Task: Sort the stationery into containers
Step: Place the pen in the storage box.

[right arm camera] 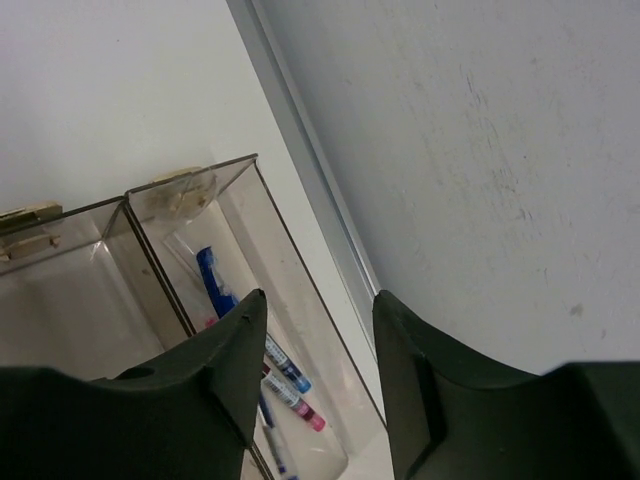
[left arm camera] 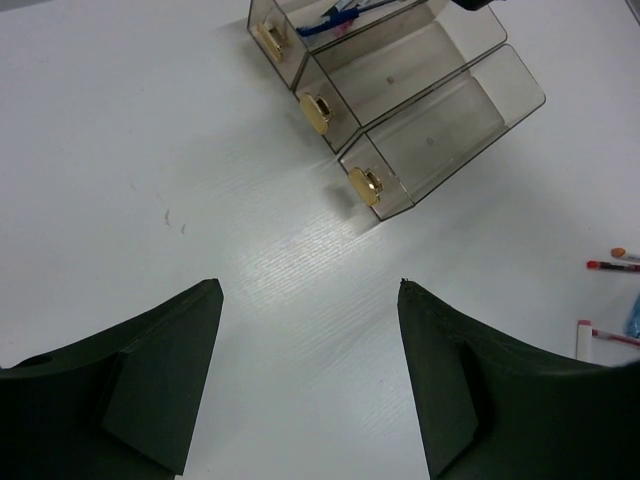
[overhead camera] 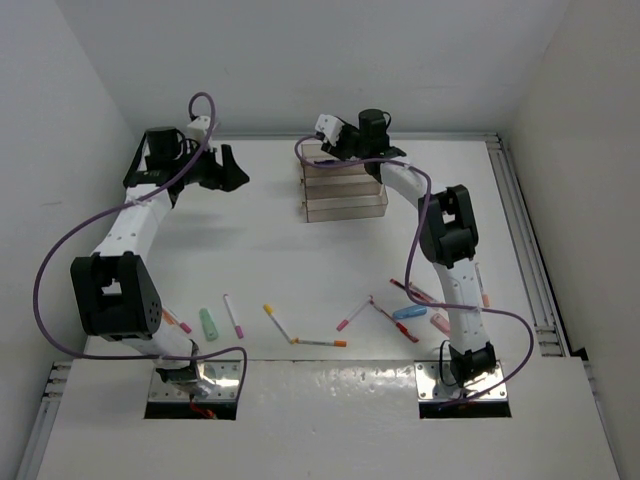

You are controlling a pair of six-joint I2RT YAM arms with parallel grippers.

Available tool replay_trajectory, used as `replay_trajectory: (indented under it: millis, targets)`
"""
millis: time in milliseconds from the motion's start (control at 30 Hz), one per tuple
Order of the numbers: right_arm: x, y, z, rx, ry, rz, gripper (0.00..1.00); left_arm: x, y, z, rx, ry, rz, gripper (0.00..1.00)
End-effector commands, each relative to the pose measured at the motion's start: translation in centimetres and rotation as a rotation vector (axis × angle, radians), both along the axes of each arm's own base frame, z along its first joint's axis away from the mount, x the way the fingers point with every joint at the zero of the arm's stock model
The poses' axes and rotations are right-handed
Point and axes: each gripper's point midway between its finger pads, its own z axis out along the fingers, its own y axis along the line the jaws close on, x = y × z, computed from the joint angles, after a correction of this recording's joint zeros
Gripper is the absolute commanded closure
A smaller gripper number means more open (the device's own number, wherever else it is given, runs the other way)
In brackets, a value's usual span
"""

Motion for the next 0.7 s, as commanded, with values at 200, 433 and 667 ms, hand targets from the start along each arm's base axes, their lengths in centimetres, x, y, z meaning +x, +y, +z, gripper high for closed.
replay_trajectory:
  millis: [200,433,667]
  targets:
    - [-3.2,0.0,11.5,0.268,0.063,-0.054,0.56,0.2,0.3,3.8,-0.043,-0.111,-0.052,0.24]
    - [-17.8,-4.9,10.4,0.338,0.648,-0.149,0.61,-1.5,-0.9,2.5,0.073,-0.168,-0.200,0.26]
    - [-36.2,-10.4,0.8,0.015,0.978,-0.162,0.74,-2.8,-0.5,-0.6,0.163,-0.150,-0.218,0.27]
